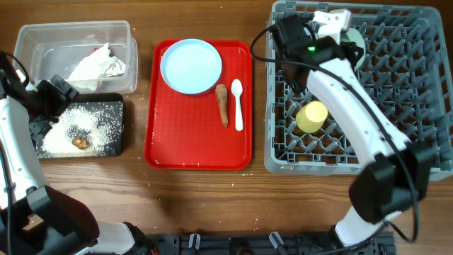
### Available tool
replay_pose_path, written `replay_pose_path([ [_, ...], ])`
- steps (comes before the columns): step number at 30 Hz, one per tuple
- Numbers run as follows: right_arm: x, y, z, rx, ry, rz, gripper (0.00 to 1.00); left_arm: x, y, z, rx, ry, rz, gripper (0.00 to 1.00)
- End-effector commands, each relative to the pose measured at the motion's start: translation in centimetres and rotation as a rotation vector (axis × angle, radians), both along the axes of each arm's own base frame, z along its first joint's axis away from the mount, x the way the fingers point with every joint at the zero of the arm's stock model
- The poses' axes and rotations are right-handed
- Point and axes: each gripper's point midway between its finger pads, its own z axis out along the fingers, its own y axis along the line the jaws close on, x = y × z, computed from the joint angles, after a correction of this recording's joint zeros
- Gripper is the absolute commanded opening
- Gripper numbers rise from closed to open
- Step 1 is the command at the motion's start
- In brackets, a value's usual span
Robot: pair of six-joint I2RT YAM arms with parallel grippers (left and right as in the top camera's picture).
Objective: Sort waste into correct bins and load items into the dishwasher rack
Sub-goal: 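Carry the green bowl into the rack and release it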
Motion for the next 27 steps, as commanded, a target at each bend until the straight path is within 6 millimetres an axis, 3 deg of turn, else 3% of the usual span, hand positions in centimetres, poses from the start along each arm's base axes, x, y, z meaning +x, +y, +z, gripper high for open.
replay_pose_path([
  [1, 0.5, 0.0, -2.0, -0.118, 0.146, 0.014, 0.04, 0.0, 0.3, 0.9, 0.014, -0.023, 0.012, 1.00],
  [4, -0.1, 1.1, -5.8, 0.055, 0.268, 0.056, 0.04, 0.0, 0.3, 0.9, 0.014, -0.023, 0.012, 1.00],
  [6, -0.4, 1.6, -6.9, 0.114, 0.293, 0.061, 0.04, 0.0, 0.3, 0.9, 0.014, -0.023, 0.012, 1.00],
  [10, -0.2, 0.9, -5.5, 0.040, 0.242, 0.036, 0.04, 0.0, 0.3, 0.9, 0.014, -0.023, 0.012, 1.00],
  [18, -0.2, 0.0, -5.7, 0.014, 0.264, 0.019, 0.04, 0.0, 0.3, 0.9, 0.014, -0.023, 0.012, 1.00],
  [23, 0.7, -0.5, -5.9, -0.146, 0.319, 0.017, 0.04, 0.0, 0.3, 0.9, 0.014, -0.023, 0.012, 1.00],
  [27, 1.6, -0.6, -4.6, -0.236, 0.285, 0.012, 0.04, 0.0, 0.3, 0.9, 0.014, -0.023, 0.012, 1.00],
])
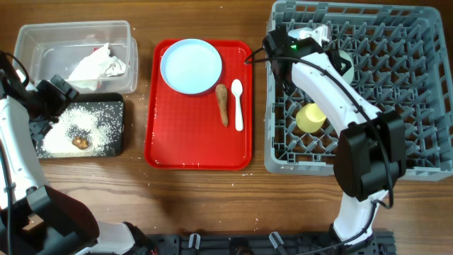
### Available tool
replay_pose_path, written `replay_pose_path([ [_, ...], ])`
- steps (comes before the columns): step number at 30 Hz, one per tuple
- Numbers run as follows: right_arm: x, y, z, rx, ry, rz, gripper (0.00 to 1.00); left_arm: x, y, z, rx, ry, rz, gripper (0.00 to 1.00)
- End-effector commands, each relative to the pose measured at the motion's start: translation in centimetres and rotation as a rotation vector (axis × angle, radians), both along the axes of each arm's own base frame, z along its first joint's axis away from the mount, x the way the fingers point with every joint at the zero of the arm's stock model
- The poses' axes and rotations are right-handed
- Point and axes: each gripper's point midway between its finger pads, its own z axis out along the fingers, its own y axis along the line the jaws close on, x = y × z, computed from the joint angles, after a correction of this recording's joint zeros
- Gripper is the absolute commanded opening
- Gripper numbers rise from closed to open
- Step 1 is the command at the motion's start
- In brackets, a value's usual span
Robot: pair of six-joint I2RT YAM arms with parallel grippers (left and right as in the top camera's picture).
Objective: Sort waste into correct bins and load items into the dishwasher rack
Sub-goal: 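Carry the green bowl into the rack and release it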
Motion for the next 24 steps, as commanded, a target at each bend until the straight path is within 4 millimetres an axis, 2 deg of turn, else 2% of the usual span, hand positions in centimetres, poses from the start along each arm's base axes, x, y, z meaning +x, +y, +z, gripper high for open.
replay_pose_path([
  [1, 1.0, -0.4, 1.7, -0.130, -0.011, 0.017, 0.04, 0.0, 0.3, 0.9, 0.014, -0.023, 0.012, 1.00],
  [5, 2.4, 0.3, 1.6, -0.107, -0.015, 0.050, 0.04, 0.0, 0.3, 0.9, 0.014, -0.023, 0.012, 1.00],
  [8, 2.5, 0.4, 1.4, -0.100, -0.008, 0.055, 0.04, 0.0, 0.3, 0.9, 0.014, -0.023, 0.012, 1.00],
  [11, 1.9, 0.2, 1.1, -0.109, 0.043, 0.057, 0.04, 0.0, 0.3, 0.9, 0.014, -0.023, 0.012, 1.00],
  [14, 0.0, -0.2, -0.2, -0.041, 0.069, 0.020, 0.04, 0.0, 0.3, 0.9, 0.014, -0.023, 0.012, 1.00],
  [19, -0.2, 0.1, -0.9, 0.007, 0.076, 0.016, 0.05, 0.0, 0.3, 0.9, 0.014, -0.023, 0.012, 1.00],
  [22, 0.1, -0.7, 1.0, -0.099, 0.020, 0.002, 0.08, 0.0, 0.3, 0.9, 0.014, -0.023, 0.012, 1.00],
  [24, 0.5, -1.6, 2.3, -0.159, -0.040, -0.021, 0.04, 0.0, 0.3, 0.9, 0.014, -0.023, 0.012, 1.00],
])
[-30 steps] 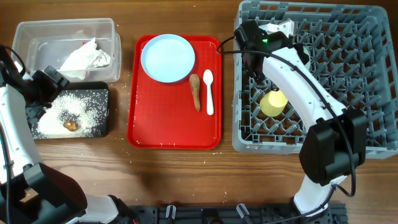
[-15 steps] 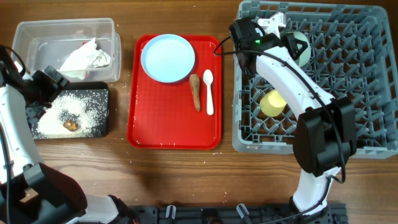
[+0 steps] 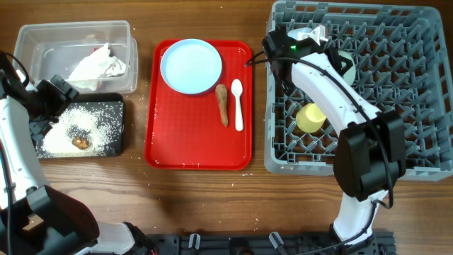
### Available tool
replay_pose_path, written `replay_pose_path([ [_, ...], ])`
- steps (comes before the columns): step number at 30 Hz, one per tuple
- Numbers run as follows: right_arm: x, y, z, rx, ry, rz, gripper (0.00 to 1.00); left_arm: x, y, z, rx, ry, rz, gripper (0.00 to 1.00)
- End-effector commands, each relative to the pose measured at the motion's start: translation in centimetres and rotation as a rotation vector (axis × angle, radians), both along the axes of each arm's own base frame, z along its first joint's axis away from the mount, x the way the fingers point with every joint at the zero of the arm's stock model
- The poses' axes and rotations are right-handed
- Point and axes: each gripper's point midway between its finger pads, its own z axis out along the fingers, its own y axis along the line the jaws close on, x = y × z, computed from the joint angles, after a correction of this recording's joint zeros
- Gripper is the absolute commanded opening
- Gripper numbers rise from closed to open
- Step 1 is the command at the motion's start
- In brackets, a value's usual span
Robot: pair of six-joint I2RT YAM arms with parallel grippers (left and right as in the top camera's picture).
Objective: Sort waste into correct bins and load items into the dishwasher rack
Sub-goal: 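Carry the green bowl into the rack and release it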
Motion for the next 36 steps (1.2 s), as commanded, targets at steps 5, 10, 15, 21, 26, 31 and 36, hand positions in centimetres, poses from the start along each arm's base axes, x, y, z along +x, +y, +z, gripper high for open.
replay_pose_path([
  [5, 3.2, -4.7, 1.3, 0.031, -0.290, -0.128, 0.04, 0.0, 0.3, 0.9, 0.014, -0.023, 0.012, 1.00],
  [10, 7.5, -7.6, 0.1, 0.231, -0.367, -0.092, 0.04, 0.0, 0.3, 0.9, 0.014, -0.023, 0.012, 1.00],
  [15, 9.5, -8.9, 1.0, 0.232, -0.383, -0.039, 0.04, 0.0, 0.3, 0.9, 0.014, -0.023, 0.012, 1.00],
  [21, 10.7, -10.1, -3.0, 0.117, -0.257, -0.048, 0.04, 0.0, 0.3, 0.9, 0.014, -0.023, 0.012, 1.00],
  [26, 10.4, -11.4, -2.7, -0.006, -0.289, -0.130, 0.04, 0.0, 0.3, 0.9, 0.014, -0.023, 0.012, 1.00],
  [31, 11.0, -11.9, -0.9, -0.069, -0.261, -0.115, 0.04, 0.0, 0.3, 0.9, 0.014, -0.023, 0.012, 1.00],
  [36, 11.1, -11.4, -1.0, -0.079, -0.229, -0.100, 0.04, 0.0, 0.3, 0.9, 0.014, -0.023, 0.012, 1.00],
])
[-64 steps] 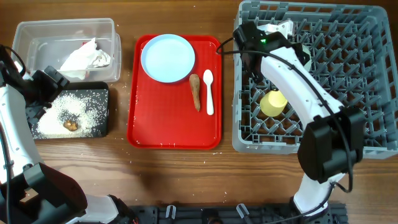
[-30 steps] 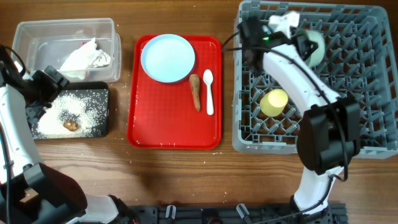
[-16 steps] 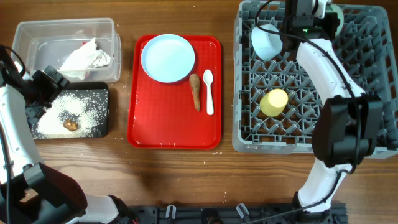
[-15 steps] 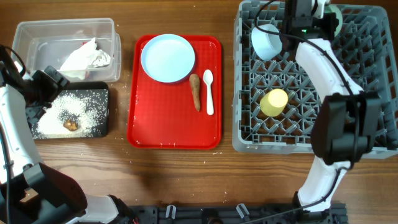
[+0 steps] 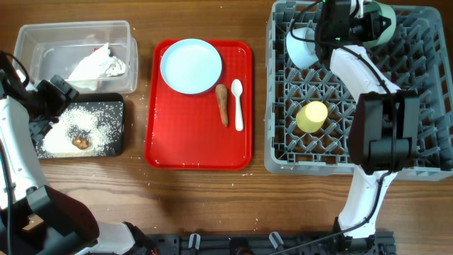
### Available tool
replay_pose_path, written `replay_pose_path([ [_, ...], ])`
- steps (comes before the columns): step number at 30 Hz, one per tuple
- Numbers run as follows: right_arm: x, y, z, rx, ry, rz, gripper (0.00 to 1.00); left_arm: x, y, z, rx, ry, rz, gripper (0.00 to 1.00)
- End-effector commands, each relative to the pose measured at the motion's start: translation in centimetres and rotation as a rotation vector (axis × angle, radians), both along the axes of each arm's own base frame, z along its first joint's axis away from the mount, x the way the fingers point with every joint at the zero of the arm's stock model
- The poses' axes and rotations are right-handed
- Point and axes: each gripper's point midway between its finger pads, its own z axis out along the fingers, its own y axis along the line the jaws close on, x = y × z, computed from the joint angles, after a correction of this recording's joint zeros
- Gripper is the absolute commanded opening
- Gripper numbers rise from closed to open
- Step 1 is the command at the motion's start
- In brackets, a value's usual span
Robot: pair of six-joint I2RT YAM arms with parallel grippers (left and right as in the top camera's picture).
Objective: Sort waste into correct bins and load items into the dishwasher rack
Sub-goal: 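Carry the green bowl into the rack and release it, then move the right gripper to the light-blue plate and grasp its edge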
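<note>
My right gripper (image 5: 374, 15) is over the far edge of the grey dishwasher rack (image 5: 276, 159), and it looks shut on a pale green bowl (image 5: 386, 17). A white cup (image 5: 300, 47) lies tilted in the rack's far left corner. A yellow cup (image 5: 311, 116) stands further forward in the rack. On the red tray (image 5: 163, 145) are a white plate (image 5: 190, 66), a brown carrot-like scrap (image 5: 223, 103) and a white spoon (image 5: 238, 103). My left gripper (image 5: 55, 93) hovers at the far edge of the black bin (image 5: 113, 145); its jaws are too dark to read.
The black bin holds white grains and a brown scrap (image 5: 81, 142). Behind it, a clear plastic bin (image 5: 28, 35) holds crumpled white paper (image 5: 99, 65). The right arm stretches across the middle of the rack.
My right gripper has moved from the rack's far left corner to the right along its far edge, with the green bowl. The white cup now shows where the arm was. The left arm is unchanged.
My right gripper was first over the rack's far edge with the green bowl beside it. It then stood lower over the far left corner at two moments. Now it is at the far edge again, further right. The tray and the left arm stayed as they were.
</note>
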Motion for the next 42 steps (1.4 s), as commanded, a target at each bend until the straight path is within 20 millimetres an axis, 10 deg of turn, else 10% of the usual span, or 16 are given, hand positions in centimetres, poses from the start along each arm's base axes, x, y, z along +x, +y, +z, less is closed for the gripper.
replay_pose_path([
  [1, -0.1, 0.6, -1.2, -0.045, 0.128, 0.007, 0.04, 0.0, 0.3, 0.9, 0.014, -0.023, 0.012, 1.00],
  [8, 0.5, 6.5, -1.7, -0.103, 0.281, 0.133, 0.05, 0.0, 0.3, 0.9, 0.014, -0.023, 0.012, 1.00],
  [13, 0.7, 9.4, -1.8, -0.114, 0.290, 0.187, 0.52, 0.0, 0.3, 0.9, 0.014, -0.023, 0.012, 1.00],
  [20, 0.7, 11.2, -1.4, -0.130, 0.288, 0.212, 0.76, 0.0, 0.3, 0.9, 0.014, -0.023, 0.012, 1.00],
  [28, 0.5, 13.3, 4.7, -0.089, 0.059, 0.239, 0.96, 0.0, 0.3, 0.9, 0.014, -0.023, 0.012, 1.00],
  [31, 0.2, 17.3, 6.1, -0.024, -0.026, 0.347, 0.96, 0.0, 0.3, 0.9, 0.014, -0.023, 0.012, 1.00],
  [34, -0.2, 26.3, 3.4, 0.182, 0.054, 0.692, 0.98, 0.0, 0.3, 0.9, 0.014, -0.023, 0.012, 1.00],
  [38, -5.5, 41.5, 1.6, 1.096, -0.021, 1.035, 0.77, 0.0, 0.3, 0.9, 0.014, -0.023, 0.012, 1.00],
  [42, -8.0, 46.5, 2.3, 1.595, -0.051, 0.955, 0.73, 0.0, 0.3, 0.9, 0.014, -0.023, 0.012, 1.00],
])
